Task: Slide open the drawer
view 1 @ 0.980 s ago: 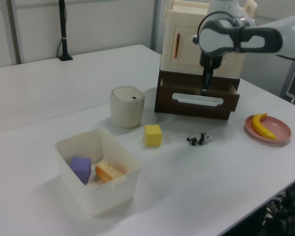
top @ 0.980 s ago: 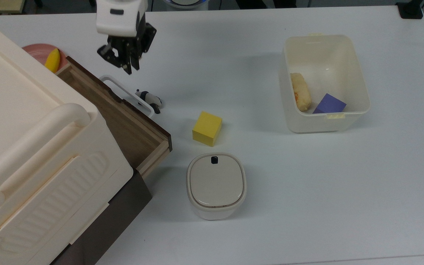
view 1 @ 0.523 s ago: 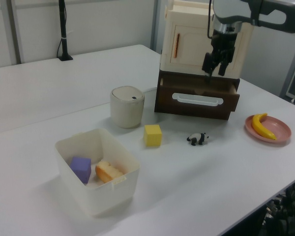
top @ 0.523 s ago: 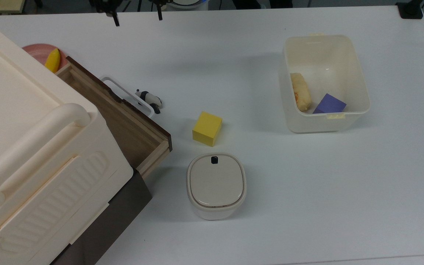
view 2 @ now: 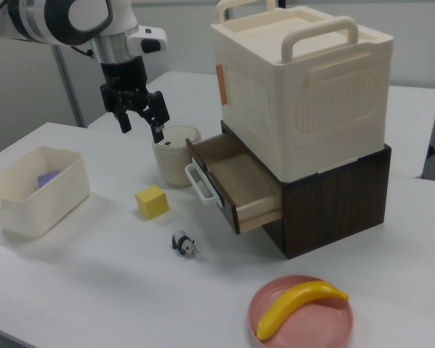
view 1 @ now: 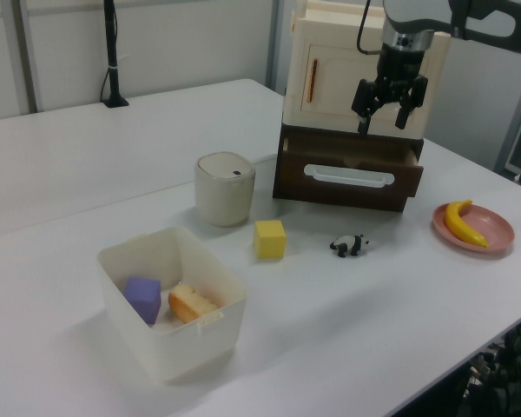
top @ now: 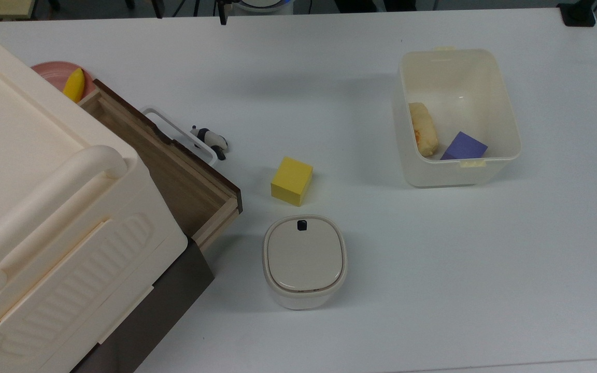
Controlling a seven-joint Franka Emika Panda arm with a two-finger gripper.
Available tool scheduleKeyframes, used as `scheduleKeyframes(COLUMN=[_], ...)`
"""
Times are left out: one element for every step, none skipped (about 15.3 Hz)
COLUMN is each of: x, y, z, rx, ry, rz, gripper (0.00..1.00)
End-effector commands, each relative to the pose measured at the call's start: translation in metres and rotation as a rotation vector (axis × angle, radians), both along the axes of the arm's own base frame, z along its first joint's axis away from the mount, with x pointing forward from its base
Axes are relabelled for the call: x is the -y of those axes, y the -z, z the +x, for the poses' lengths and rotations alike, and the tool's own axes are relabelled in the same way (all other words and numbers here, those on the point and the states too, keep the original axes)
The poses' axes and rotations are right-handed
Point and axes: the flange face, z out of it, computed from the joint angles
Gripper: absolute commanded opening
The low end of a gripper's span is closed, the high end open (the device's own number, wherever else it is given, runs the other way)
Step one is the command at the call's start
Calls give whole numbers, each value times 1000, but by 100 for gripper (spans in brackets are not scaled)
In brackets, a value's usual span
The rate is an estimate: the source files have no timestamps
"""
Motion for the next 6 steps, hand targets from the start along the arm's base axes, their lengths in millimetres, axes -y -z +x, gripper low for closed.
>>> scheduleKeyframes(x=[-14, -16, -16, -14, -13, -13], y=[-2, -2, 0, 0, -1, -1], z=[-6, -6, -6, -6, -5, -5], rx=[-20, -20, -21, -19, -16, -17], ry=[-8, -11, -10, -5, -2, -2], rz=[22, 22, 23, 26, 32, 35], gripper=[100, 100, 100, 100, 100, 100])
